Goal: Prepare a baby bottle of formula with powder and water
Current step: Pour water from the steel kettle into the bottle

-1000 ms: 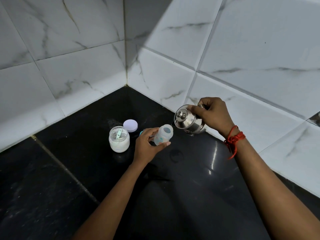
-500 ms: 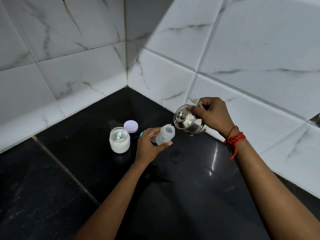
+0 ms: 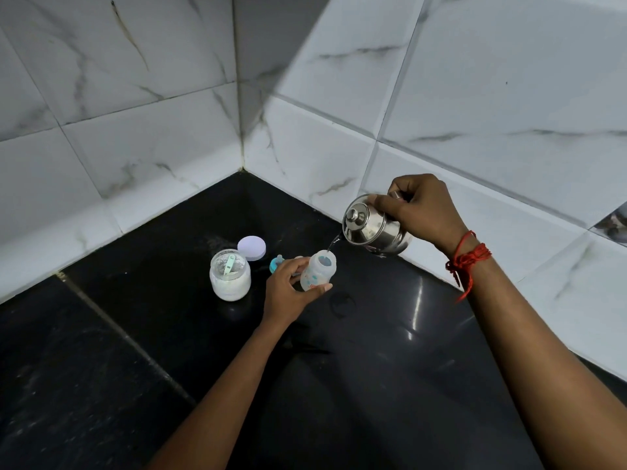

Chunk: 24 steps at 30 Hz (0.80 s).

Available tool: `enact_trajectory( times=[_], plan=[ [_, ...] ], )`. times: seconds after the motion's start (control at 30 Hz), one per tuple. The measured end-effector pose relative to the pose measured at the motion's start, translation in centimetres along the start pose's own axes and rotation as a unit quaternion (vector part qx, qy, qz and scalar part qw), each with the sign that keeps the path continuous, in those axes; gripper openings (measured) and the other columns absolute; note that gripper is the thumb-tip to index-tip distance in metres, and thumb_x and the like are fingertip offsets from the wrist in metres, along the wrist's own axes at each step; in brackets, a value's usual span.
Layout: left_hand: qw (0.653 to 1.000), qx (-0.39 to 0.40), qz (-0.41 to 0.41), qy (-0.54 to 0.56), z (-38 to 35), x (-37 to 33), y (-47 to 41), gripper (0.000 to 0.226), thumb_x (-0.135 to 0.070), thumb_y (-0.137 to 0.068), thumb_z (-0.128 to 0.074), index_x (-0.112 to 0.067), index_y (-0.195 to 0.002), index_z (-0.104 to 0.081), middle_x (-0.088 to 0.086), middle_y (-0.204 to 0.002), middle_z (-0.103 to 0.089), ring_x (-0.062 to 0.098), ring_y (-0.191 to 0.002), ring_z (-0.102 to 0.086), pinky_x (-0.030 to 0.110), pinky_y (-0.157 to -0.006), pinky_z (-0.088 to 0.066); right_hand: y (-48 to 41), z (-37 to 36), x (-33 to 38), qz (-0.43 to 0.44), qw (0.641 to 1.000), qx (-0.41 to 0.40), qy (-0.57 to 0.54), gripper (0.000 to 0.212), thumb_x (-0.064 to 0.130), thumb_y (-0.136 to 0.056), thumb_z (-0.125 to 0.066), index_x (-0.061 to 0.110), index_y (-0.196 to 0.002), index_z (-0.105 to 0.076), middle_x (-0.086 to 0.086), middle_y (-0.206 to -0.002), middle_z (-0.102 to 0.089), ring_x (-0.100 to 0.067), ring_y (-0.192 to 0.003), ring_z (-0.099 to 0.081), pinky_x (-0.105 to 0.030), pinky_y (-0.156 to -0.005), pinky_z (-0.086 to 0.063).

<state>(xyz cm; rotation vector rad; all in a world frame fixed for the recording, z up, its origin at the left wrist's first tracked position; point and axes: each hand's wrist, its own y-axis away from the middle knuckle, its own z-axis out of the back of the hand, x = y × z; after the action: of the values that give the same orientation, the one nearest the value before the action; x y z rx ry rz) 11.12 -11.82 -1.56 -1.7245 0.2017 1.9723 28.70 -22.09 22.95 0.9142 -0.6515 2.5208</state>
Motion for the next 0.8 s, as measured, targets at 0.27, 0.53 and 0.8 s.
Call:
enact_trajectory(
  times=[0.27, 0.53, 0.8],
  plan=[
    [1.000, -0.003, 0.015, 0.012, -0.2, 0.9, 0.1, 0.063, -0.030, -0.067, -0.100, -0.017, -0.121, -0.072, -0.001, -0.119, -0.073, 0.019, -0.111, -0.072, 0.042, -0.093, -0.063, -0.3, 1.4, 1.9, 0.007, 1.000, -0.004, 0.010, 0.041, 0.022, -0.083, -0.077, 0.006, -0.060, -0.047, -0.005, -0.053, -0.049, 0.003, -0.041, -0.050, -0.011, -0.048, -0.036],
    [1.000, 0.012, -0.006, 0.014, -0.1, -0.4, -0.1, 0.057, -0.025, -0.068, -0.099, -0.017, -0.118, -0.074, -0.003, -0.117, -0.073, 0.014, -0.109, -0.071, 0.033, -0.093, -0.062, -0.3, 1.8, 3.1, 0.022, 0.999, -0.002, 0.032, 0.041, 0.019, -0.083, -0.077, 0.004, -0.060, -0.047, -0.001, -0.050, -0.045, 0.004, -0.036, -0.049, -0.008, -0.046, -0.033],
    [0.999, 0.009, -0.032, 0.021, 0.4, -1.7, -0.7, 0.057, -0.024, -0.068, -0.099, -0.016, -0.119, -0.074, -0.005, -0.117, -0.073, 0.008, -0.107, -0.071, 0.013, -0.085, -0.055, -0.9, 2.5, 3.3, 0.042, 0.996, -0.005, 0.077, 0.051, 0.028, -0.082, -0.078, 0.016, -0.051, -0.039, 0.008, -0.046, -0.041, -0.003, -0.043, -0.043, -0.013, -0.050, -0.032]
  ],
)
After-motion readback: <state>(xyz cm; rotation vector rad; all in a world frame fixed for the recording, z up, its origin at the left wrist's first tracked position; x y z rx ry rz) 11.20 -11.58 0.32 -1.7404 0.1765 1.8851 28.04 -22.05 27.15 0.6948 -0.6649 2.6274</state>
